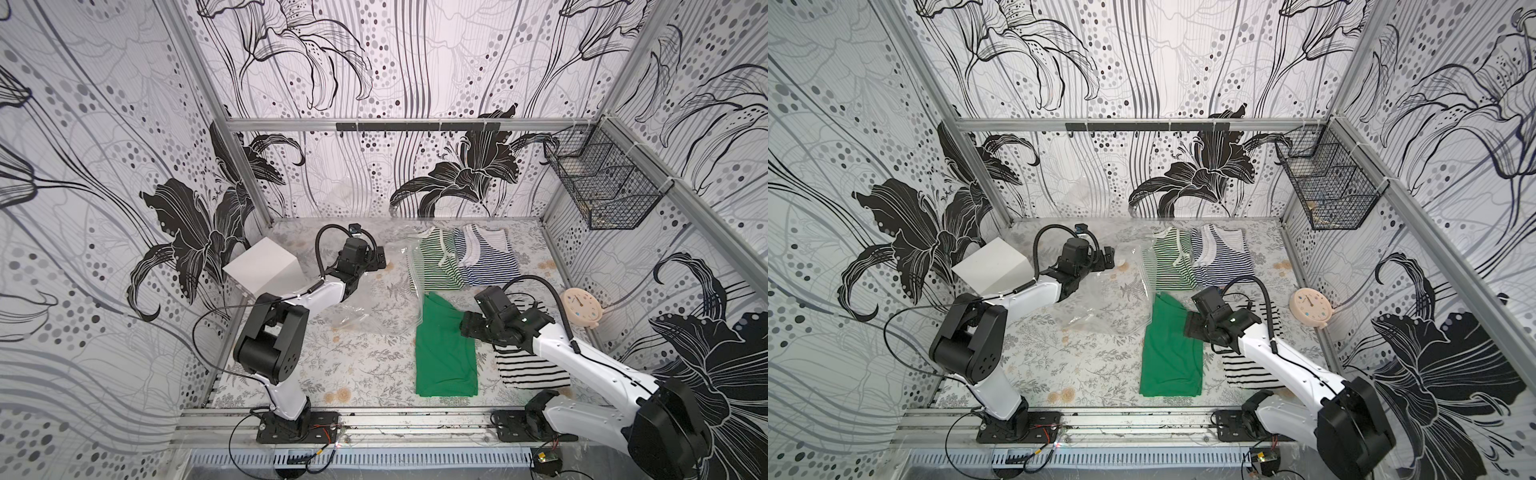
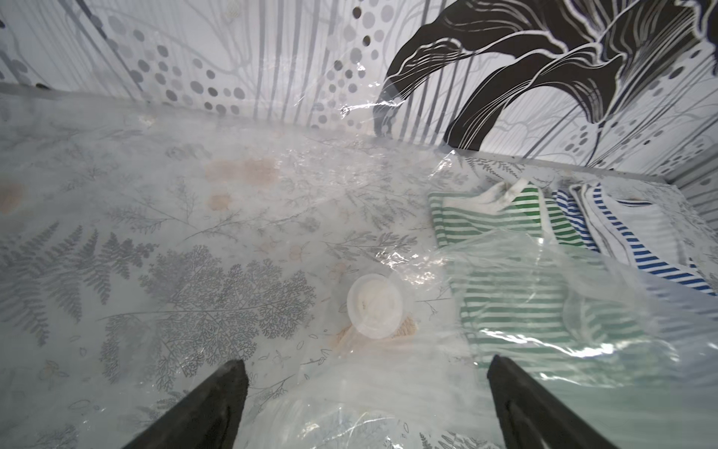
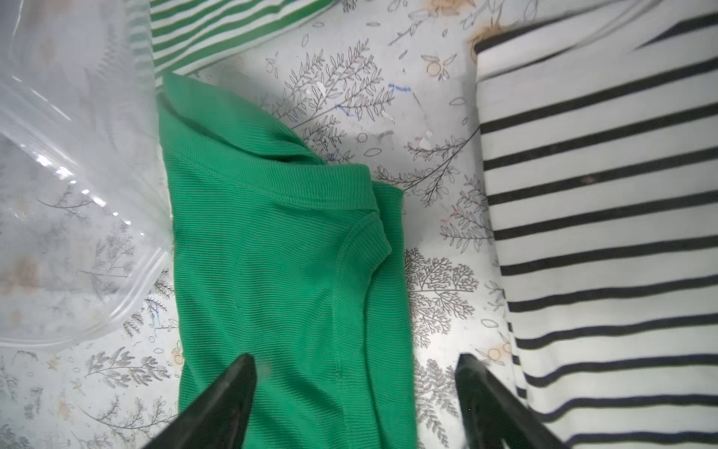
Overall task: Take the tank top out of the vacuum bag
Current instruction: Place the vacuum bag at the center of the board, then adjust the vacuum bag at the center of the board.
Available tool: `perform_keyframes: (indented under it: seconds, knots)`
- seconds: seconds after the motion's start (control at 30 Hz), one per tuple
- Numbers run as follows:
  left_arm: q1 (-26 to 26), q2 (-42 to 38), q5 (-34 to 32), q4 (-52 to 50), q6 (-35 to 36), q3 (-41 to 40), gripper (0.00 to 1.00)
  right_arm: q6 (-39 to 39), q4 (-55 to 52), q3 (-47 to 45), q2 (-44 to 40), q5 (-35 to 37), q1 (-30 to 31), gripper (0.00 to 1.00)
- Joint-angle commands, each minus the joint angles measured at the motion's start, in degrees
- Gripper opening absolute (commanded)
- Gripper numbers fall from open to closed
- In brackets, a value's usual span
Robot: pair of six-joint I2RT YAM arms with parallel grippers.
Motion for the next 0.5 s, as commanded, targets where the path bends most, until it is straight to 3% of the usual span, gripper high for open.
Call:
perform_keyframes:
  seconds: [0.0, 0.2, 0.47]
  knots:
    - [0.06, -5.90, -0.35, 4.19, 1.93, -1.83, 1.00, -4.01, -1.48, 3.16, -1.00, 2.08, -0.46, 0.90]
    - [0.03, -14.97, -3.47, 1.46, 0.76, -9.45, 1.00, -9.33, -1.13, 10.04, 2.98, 1.79, -0.44, 0.92]
    - [-3.61, -24.08, -3.00, -14.45, -11.10, -18.14, 1.00, -11.06, 2.84, 16.73, 9.84, -0.52, -0.46, 0.92]
